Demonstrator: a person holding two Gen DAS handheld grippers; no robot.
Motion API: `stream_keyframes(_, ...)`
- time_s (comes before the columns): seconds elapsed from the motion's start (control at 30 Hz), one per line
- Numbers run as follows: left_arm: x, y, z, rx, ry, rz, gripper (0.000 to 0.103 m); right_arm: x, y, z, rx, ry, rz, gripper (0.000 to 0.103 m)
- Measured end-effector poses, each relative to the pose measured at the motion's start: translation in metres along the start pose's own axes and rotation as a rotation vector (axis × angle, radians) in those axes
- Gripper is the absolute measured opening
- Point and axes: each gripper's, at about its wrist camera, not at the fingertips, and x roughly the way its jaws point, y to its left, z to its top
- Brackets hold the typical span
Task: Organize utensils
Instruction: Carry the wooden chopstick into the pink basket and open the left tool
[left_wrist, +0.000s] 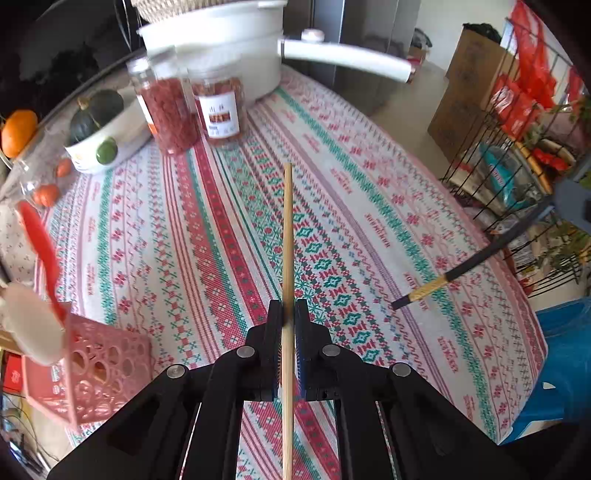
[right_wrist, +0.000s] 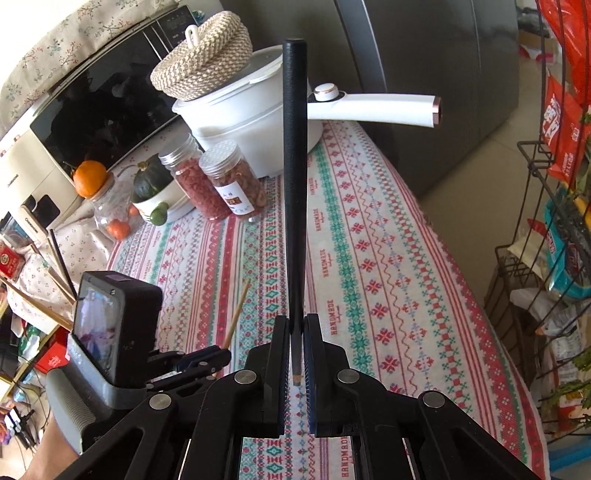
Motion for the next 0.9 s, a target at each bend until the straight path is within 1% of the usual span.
stream_keyframes(0.13, -0.063, 0.002, -0.015, 0.015, -0.15, -0.01, 0.007, -0.013, 0.014, -0.001, -0.023, -0.03, 0.024, 0.005)
stream_keyframes(0.3, -0.128, 0.02, -0.039, 0.008, -0.332, -0.006, 0.007, -0.027, 0.043, -0.005, -0.083, -0.067, 0.054, 0.005)
stream_keyframes(0.43, -0.167, 0.048, -0.053, -0.054, -0.47, -0.015, 0.007, -0.037, 0.066, -0.007, -0.125, -0.094, 0.081, 0.005)
stream_keyframes(0.5, -0.184, 0.064, -0.055, -0.091, -0.556, 0.006, 0.007, -0.042, 0.078, -0.008, -0.141, -0.108, 0.101, 0.005)
stream_keyframes(0.6, -0.196, 0.09, -0.06, -0.153, -0.671, 0.05, 0.007, -0.046, 0.095, -0.008, -0.163, -0.13, 0.13, 0.005)
stream_keyframes(0.73, -0.194, 0.118, -0.064, -0.209, -0.788, 0.15, 0.007, -0.042, 0.114, -0.008, -0.17, -0.138, 0.161, 0.005)
stream_keyframes(0.8, -0.186, 0.128, -0.06, -0.22, -0.818, 0.177, 0.007, -0.036, 0.123, -0.009, -0.171, -0.129, 0.172, 0.005)
stream_keyframes(0.9, -0.17, 0.136, -0.054, -0.206, -0.845, 0.195, 0.007, -0.024, 0.134, -0.011, -0.174, -0.106, 0.185, 0.005)
